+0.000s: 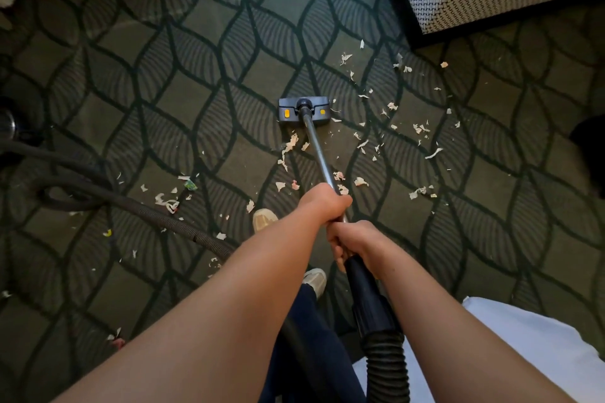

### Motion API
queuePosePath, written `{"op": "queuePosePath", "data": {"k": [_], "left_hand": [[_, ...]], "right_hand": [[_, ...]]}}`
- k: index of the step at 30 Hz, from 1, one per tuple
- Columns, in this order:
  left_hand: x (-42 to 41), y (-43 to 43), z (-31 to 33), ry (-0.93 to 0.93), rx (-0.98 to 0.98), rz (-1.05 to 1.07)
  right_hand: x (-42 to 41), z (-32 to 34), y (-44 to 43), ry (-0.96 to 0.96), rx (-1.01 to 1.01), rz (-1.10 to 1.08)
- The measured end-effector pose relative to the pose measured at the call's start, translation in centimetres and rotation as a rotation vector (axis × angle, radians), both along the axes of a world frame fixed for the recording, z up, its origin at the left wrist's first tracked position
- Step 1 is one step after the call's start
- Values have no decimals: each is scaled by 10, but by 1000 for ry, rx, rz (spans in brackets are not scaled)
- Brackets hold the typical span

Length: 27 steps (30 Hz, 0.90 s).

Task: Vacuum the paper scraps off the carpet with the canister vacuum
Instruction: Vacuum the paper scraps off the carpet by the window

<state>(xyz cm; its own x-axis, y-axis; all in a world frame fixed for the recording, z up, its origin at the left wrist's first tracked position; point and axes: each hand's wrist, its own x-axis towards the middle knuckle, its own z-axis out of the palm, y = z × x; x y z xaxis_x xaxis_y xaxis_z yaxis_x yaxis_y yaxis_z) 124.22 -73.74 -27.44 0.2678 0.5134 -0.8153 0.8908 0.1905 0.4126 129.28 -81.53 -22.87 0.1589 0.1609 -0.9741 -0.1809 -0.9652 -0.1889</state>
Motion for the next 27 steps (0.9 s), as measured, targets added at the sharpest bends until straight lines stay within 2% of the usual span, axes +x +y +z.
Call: {"op": "queuePosePath", "data": {"k": [6,15,27], "left_hand": [[18,9,14,-67,63,81],[66,56,19,-90,154,-4],[148,157,-46,-97,212,-114]], "right_hand": [[17,15,7,-66,47,-35],[56,17,46,-133,153,-123],[123,-47,142,-163,210,-290]]}}
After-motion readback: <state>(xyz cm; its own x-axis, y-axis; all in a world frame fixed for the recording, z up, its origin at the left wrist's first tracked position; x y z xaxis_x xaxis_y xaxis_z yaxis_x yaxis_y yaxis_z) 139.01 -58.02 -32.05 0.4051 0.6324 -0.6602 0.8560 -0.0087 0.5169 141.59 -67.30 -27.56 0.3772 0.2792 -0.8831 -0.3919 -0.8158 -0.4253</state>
